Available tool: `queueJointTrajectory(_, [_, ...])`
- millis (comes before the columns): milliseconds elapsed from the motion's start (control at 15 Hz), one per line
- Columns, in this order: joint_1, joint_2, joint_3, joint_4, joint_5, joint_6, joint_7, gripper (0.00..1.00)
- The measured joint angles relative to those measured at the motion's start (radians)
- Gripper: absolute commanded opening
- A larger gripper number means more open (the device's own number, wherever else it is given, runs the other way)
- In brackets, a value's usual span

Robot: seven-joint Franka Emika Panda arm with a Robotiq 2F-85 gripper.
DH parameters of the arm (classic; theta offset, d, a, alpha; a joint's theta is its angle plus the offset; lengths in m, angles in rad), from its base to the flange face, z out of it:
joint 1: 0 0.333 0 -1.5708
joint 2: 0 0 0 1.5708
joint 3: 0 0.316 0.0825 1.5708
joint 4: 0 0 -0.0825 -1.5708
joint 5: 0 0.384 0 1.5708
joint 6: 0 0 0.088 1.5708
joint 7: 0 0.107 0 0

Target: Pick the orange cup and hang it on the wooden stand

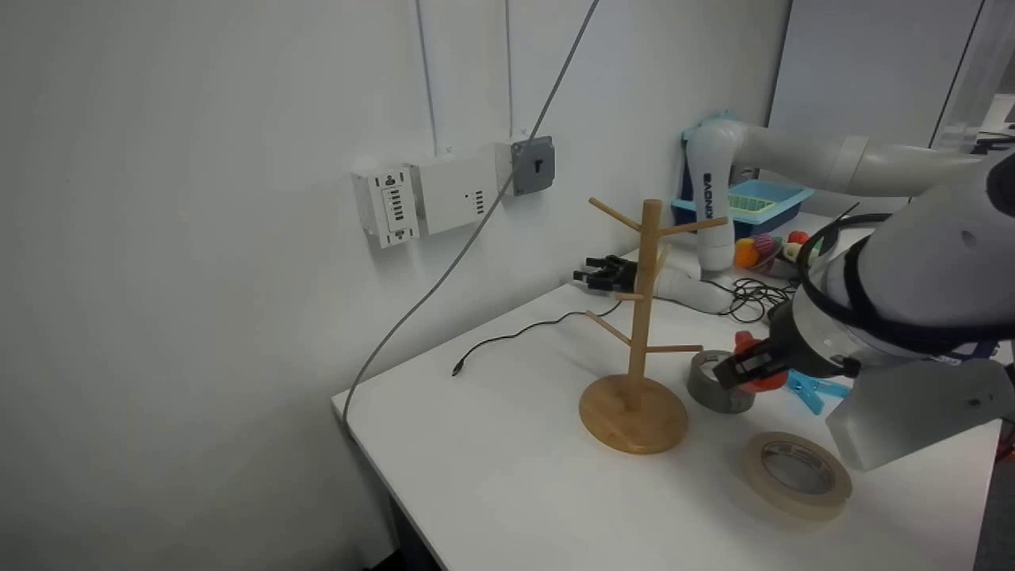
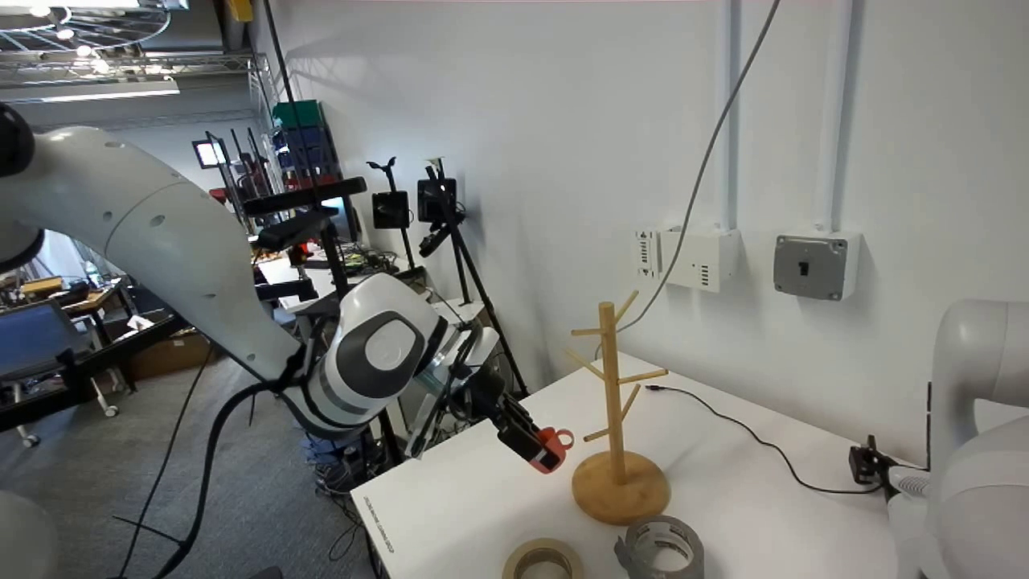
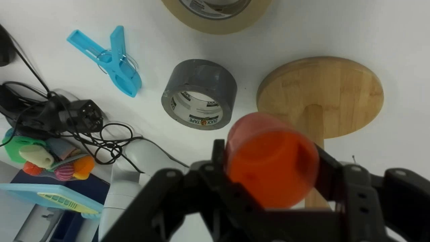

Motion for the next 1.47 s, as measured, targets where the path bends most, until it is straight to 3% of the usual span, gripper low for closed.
queueJointTrajectory(667, [-0.025, 0.144, 0.044, 0.053, 0.225, -0.001, -0.148, 0.34])
queueJointTrajectory(1467, [-0.059, 0.216, 0.088, 0.081, 0.297, -0.001, -0.186, 0.34])
